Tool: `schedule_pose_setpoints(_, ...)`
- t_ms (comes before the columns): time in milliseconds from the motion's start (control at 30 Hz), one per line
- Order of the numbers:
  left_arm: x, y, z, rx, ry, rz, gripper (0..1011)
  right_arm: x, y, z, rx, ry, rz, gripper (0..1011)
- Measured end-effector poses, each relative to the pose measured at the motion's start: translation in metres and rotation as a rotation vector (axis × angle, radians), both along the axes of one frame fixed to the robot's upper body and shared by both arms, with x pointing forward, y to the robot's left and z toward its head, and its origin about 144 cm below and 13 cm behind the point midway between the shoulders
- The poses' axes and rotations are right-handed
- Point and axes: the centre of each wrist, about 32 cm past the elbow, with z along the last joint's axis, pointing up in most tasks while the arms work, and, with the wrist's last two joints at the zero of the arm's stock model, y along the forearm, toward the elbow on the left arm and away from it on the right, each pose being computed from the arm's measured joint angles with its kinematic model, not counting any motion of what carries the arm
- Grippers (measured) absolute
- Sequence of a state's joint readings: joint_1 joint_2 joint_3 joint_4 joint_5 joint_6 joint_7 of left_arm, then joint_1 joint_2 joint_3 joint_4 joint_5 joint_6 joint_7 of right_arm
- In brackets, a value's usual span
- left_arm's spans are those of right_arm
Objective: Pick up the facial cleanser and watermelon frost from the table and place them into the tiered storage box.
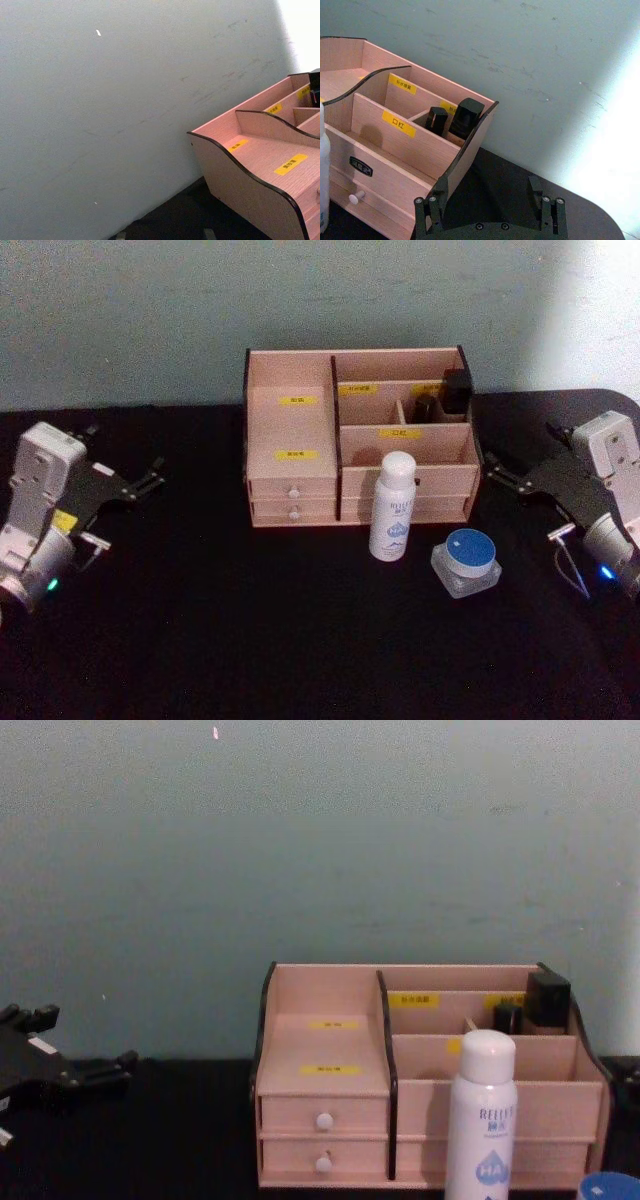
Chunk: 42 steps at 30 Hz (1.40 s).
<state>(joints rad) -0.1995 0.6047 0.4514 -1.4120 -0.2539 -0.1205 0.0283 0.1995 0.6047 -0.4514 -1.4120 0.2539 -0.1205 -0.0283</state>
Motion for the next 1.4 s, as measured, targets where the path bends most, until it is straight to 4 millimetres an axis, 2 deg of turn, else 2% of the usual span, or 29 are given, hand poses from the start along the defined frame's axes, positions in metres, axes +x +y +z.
schedule_pose_setpoints(1033,0.000,0.000,0.000,0.000,0.000,0.000,1001,0.000,-0.002,0.001,0.005,-0.008,-0.002,1002)
schedule_pose_setpoints(1267,0.000,0.000,0.000,0.000,0.000,0.000,1001,-0.007,-0.008,0.009,0.048,-0.028,0.010,1002)
schedule_pose_setpoints(1400,0.000,0.000,0.000,0.000,0.000,0.000,1001,-0.018,-0.014,0.018,0.080,-0.018,0.056,1003)
